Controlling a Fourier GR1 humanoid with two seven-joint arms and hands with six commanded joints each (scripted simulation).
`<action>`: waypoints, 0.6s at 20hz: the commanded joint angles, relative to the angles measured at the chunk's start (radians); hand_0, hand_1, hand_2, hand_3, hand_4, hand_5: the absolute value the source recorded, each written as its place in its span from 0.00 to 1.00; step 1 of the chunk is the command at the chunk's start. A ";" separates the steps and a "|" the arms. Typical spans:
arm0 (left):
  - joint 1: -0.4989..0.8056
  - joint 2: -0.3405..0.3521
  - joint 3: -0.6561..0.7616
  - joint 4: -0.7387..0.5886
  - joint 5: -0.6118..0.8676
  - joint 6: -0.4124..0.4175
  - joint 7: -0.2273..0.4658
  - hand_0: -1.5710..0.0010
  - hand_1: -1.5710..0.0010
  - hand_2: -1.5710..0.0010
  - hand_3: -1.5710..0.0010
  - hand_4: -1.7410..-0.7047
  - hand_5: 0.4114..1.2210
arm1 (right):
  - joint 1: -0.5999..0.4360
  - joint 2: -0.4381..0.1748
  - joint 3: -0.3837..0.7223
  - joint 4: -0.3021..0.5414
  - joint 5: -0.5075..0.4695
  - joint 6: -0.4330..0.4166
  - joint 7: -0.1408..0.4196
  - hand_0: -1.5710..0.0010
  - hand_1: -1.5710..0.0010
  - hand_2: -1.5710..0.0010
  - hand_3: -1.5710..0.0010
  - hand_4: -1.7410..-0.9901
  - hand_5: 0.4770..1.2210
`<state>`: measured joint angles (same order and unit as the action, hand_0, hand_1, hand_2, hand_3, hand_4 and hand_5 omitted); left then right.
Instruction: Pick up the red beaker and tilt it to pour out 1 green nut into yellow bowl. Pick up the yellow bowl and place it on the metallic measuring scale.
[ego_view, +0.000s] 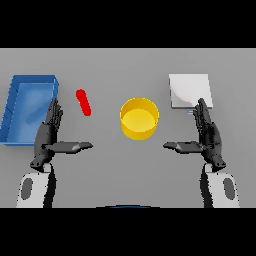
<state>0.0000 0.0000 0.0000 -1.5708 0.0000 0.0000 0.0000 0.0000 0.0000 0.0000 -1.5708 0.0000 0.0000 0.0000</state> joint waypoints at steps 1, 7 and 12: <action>-0.001 0.000 0.000 0.000 0.000 0.001 0.000 1.00 1.00 1.00 1.00 0.58 0.31 | 0.001 -0.001 0.000 -0.001 -0.001 0.000 -0.001 1.00 1.00 1.00 1.00 0.89 0.14; 0.025 0.032 -0.040 -0.056 -0.047 -0.011 -0.011 1.00 1.00 1.00 1.00 0.58 0.31 | 0.048 -0.049 0.040 -0.053 0.102 -0.019 -0.073 1.00 1.00 1.00 1.00 0.89 0.14; 0.124 0.079 -0.115 -0.197 -0.131 -0.028 0.032 1.00 1.00 1.00 1.00 0.58 0.30 | 0.106 -0.085 0.118 -0.132 0.265 -0.056 -0.110 1.00 1.00 1.00 1.00 0.88 0.15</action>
<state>0.1237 0.0796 -0.1149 -1.7676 -0.1308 -0.0279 0.0313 0.1067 -0.0844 0.1185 -1.7028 0.2653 -0.0551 -0.1110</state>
